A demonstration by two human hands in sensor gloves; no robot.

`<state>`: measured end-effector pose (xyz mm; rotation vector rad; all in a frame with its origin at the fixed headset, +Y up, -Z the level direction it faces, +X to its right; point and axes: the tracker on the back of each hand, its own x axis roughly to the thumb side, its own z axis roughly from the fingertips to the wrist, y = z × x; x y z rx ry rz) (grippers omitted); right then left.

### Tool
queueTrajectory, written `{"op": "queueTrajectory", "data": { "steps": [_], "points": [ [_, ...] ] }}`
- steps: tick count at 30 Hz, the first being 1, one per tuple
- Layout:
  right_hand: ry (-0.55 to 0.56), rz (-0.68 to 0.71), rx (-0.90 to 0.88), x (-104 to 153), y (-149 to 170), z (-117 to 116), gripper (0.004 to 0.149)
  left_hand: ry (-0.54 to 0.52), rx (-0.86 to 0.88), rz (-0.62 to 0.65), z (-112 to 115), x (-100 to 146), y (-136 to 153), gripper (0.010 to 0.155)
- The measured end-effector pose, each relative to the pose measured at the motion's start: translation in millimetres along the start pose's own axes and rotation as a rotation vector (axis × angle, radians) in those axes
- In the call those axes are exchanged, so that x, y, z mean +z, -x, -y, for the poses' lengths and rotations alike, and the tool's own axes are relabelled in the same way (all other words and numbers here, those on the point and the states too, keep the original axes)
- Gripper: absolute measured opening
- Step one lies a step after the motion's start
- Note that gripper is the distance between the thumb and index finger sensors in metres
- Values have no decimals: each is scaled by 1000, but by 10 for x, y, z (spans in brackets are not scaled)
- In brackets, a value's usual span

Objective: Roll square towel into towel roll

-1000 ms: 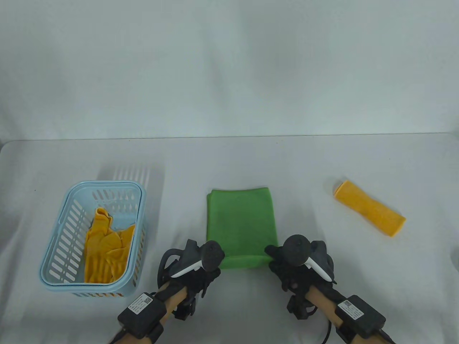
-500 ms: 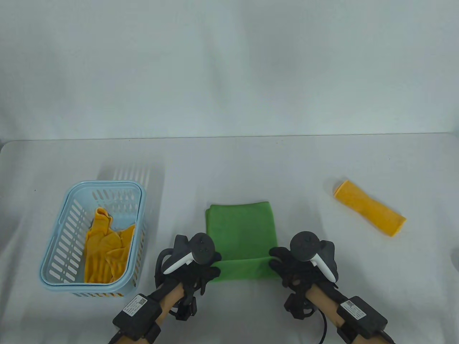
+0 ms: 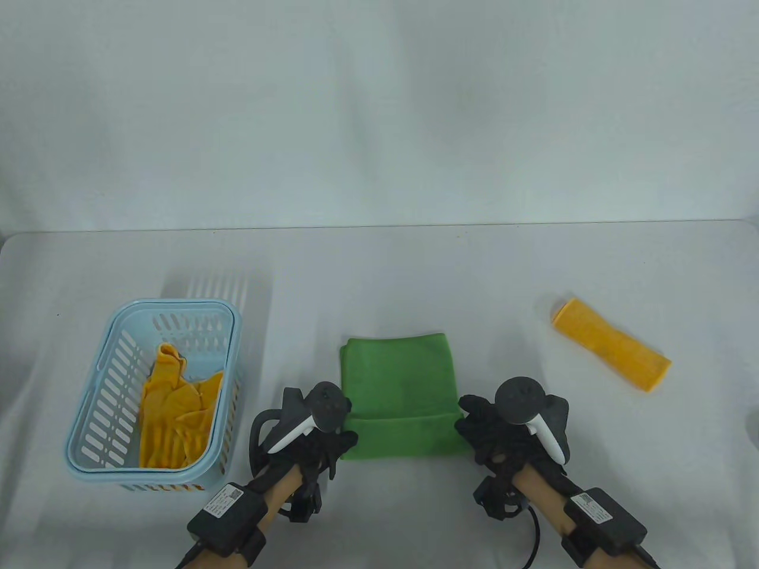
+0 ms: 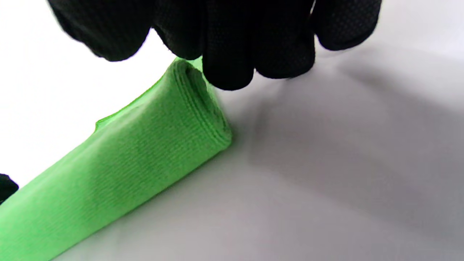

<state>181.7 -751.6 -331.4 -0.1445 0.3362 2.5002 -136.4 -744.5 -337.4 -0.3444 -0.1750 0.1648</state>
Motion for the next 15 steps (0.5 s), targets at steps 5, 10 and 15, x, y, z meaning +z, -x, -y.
{"op": "queueTrajectory", "data": {
  "steps": [5,10,15],
  "points": [
    [35,84,45,94,-119,30,66,-89,-91,35,-66,89,-115,77],
    [-52,219,202,212,-326,-65,68,-70,-223,199,-57,169,-325,77],
    [-90,226,440,222,-349,-247,72,-45,-322,219,73,167,-419,77]
  ]
}}
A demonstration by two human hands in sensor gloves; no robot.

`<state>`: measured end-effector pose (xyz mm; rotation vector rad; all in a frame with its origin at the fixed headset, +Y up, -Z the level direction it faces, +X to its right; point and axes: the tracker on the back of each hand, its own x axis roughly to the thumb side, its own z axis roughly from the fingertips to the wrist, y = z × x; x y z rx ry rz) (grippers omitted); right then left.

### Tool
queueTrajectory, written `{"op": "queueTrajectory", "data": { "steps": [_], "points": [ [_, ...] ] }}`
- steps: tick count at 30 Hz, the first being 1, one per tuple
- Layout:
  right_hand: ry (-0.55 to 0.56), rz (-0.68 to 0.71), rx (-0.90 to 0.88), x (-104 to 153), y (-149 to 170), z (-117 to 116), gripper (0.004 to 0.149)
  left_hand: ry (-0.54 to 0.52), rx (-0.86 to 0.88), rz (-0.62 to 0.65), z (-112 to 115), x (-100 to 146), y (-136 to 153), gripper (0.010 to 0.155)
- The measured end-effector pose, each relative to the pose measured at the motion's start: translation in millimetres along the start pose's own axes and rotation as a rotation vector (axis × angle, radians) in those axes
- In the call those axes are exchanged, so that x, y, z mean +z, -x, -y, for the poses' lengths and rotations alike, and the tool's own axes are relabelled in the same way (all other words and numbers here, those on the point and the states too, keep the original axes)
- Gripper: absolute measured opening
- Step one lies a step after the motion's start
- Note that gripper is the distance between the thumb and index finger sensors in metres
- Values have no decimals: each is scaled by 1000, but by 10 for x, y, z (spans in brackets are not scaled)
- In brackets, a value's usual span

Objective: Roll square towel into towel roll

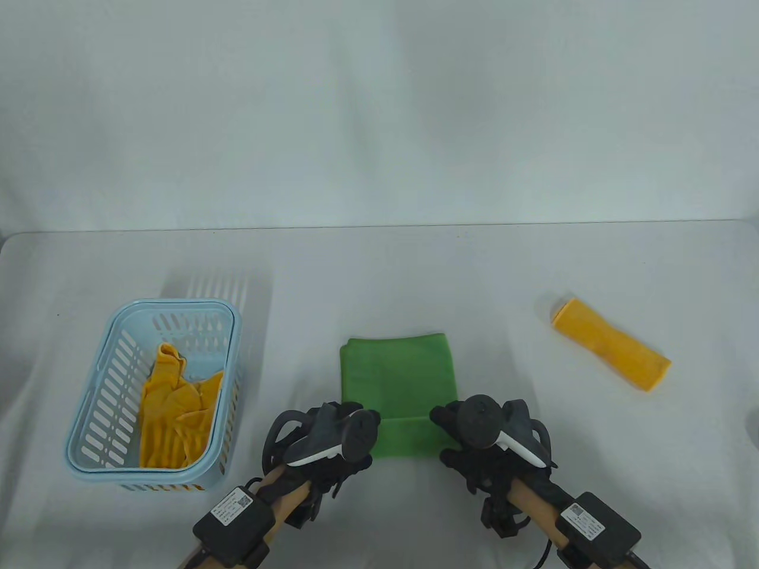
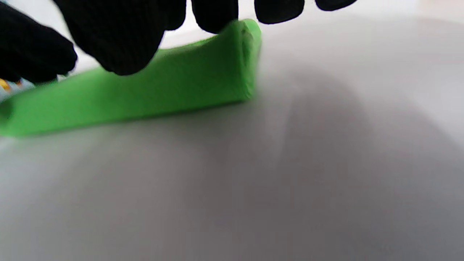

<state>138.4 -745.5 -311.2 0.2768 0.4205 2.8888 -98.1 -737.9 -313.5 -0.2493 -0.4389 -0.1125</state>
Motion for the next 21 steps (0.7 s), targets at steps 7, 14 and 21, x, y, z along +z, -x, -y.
{"op": "queueTrajectory", "data": {
  "steps": [7,14,21],
  "points": [
    [-36,-21,56,-95,38,-179,78,81,-29,-1,165,-75,-30,86],
    [14,-37,53,-107,39,-182,68,95,-19,-29,197,-109,0,81],
    [30,-39,20,-112,56,-170,58,79,-17,-35,183,-116,-8,71]
  ]
}}
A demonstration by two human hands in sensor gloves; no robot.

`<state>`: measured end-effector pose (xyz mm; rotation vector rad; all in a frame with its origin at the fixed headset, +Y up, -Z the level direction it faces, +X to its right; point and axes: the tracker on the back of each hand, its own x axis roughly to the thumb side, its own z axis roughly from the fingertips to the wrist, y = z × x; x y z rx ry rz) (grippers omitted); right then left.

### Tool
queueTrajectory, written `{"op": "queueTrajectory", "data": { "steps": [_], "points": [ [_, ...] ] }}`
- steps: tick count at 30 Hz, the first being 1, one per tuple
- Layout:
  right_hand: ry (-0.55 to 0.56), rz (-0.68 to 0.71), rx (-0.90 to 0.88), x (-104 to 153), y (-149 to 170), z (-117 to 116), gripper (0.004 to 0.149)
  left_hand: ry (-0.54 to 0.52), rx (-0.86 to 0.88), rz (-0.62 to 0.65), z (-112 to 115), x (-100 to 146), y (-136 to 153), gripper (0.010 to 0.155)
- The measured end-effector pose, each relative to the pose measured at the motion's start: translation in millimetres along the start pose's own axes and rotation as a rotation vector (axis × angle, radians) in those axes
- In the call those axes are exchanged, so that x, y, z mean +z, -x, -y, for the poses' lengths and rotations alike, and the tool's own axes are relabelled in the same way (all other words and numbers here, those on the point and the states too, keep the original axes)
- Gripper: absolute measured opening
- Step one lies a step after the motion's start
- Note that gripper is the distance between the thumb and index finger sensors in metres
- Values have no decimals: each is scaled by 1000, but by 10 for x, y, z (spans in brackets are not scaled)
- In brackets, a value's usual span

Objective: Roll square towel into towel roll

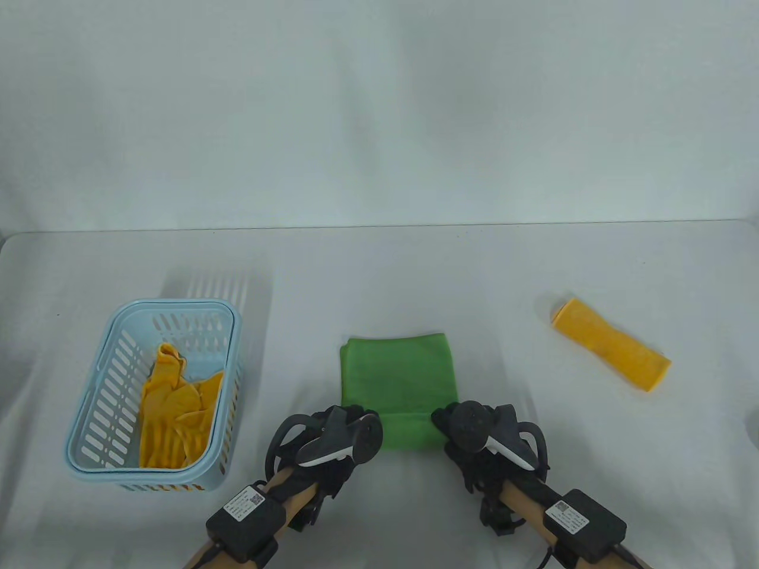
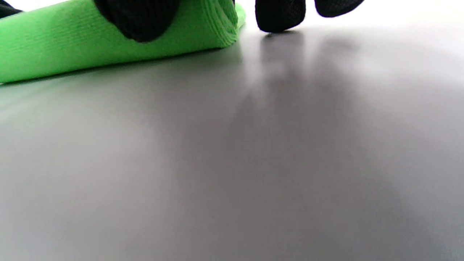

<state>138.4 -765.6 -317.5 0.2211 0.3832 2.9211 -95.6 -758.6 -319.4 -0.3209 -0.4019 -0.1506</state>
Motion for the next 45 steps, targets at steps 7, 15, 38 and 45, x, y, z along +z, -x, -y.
{"op": "queueTrajectory", "data": {
  "steps": [7,15,38,45],
  "points": [
    [5,-6,-120,0,68,112,57,16,168,5,-92,18,149,69],
    [23,-84,-370,-13,201,169,57,60,523,-37,-120,23,381,68],
    [70,-210,-441,-51,416,182,63,-13,390,-219,-82,40,472,72],
    [93,-154,-447,-23,377,263,67,-65,325,-211,-139,79,446,75]
  ]
}}
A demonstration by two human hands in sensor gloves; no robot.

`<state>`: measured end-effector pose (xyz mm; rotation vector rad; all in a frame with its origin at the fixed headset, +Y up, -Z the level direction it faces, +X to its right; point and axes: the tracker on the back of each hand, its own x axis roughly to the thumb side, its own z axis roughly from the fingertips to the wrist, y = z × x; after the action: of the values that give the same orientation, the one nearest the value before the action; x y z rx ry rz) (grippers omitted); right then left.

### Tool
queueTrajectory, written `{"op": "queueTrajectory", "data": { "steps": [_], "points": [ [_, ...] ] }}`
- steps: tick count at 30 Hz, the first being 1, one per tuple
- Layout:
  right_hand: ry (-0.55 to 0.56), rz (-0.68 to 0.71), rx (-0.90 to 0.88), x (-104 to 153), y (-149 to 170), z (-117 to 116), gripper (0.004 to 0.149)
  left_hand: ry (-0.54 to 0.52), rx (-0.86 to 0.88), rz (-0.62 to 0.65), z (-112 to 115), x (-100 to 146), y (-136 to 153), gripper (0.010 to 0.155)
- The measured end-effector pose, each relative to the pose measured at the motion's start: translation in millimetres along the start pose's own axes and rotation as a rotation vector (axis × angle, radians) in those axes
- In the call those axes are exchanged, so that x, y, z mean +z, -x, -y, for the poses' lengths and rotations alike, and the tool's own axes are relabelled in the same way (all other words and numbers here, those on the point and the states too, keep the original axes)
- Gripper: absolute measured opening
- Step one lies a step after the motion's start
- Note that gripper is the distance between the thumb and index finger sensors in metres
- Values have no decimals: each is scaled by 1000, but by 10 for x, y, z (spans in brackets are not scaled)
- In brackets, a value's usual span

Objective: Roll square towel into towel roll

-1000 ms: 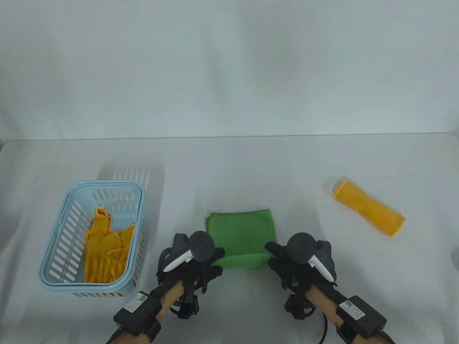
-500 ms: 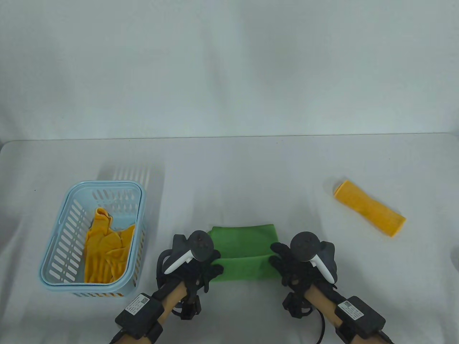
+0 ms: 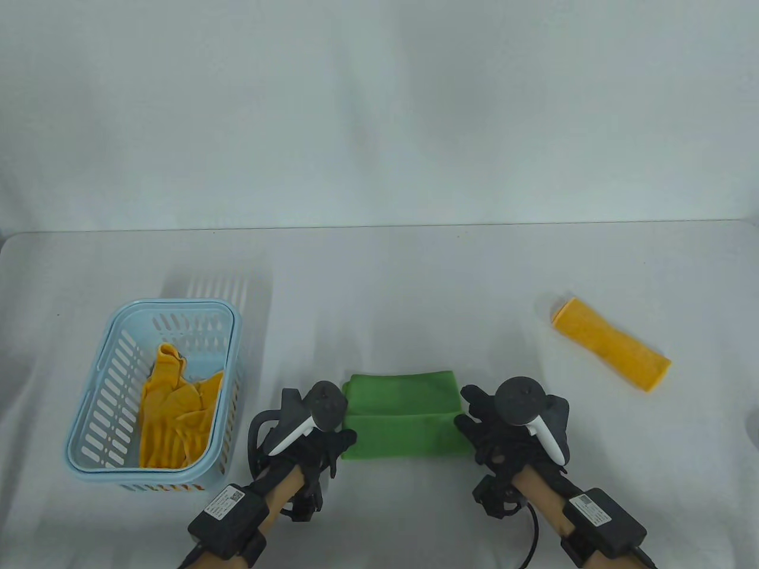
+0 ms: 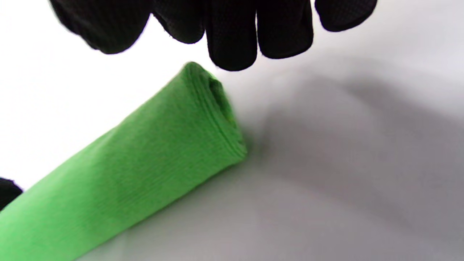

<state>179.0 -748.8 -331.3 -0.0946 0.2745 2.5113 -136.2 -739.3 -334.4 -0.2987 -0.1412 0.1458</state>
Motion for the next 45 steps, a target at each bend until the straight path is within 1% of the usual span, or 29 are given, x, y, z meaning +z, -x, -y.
{"op": "queueTrajectory", "data": {
  "steps": [4,7,9,11,13,16,19,26,28,30,32,35,38,41,45],
  "points": [
    [9,66,63,86,-126,17,69,-71,-75,47,-75,90,-120,78],
    [-4,137,151,165,-241,-32,71,-104,-116,95,-94,156,-227,79],
    [-19,166,193,186,-284,-81,71,-103,-142,122,-71,169,-273,79],
    [-40,191,251,197,-318,-139,70,-81,-181,198,-27,166,-326,78],
    [-43,199,327,200,-333,-199,68,-56,-261,229,42,165,-380,76],
    [-47,196,406,184,-319,-276,67,-40,-309,227,123,139,-403,76],
    [-64,181,455,152,-293,-341,70,-15,-323,217,189,100,-398,79],
    [-97,151,490,78,-215,-427,77,17,-333,184,277,20,-353,83],
    [-91,140,504,76,-211,-437,76,38,-314,178,276,2,-338,79],
    [-63,145,505,84,-226,-434,69,48,-273,171,260,-2,-325,74],
    [-52,151,496,88,-234,-425,64,53,-251,170,248,-5,-322,72],
    [-49,148,454,82,-232,-371,62,55,-225,169,208,-7,-303,72],
    [-67,137,369,71,-219,-292,61,70,-135,164,143,-5,-253,72],
    [-70,126,280,64,-195,-213,62,97,4,149,83,-4,-172,72],
    [-90,74,140,52,-142,-153,64,124,146,117,41,-11,-75,72]
  ]
}}
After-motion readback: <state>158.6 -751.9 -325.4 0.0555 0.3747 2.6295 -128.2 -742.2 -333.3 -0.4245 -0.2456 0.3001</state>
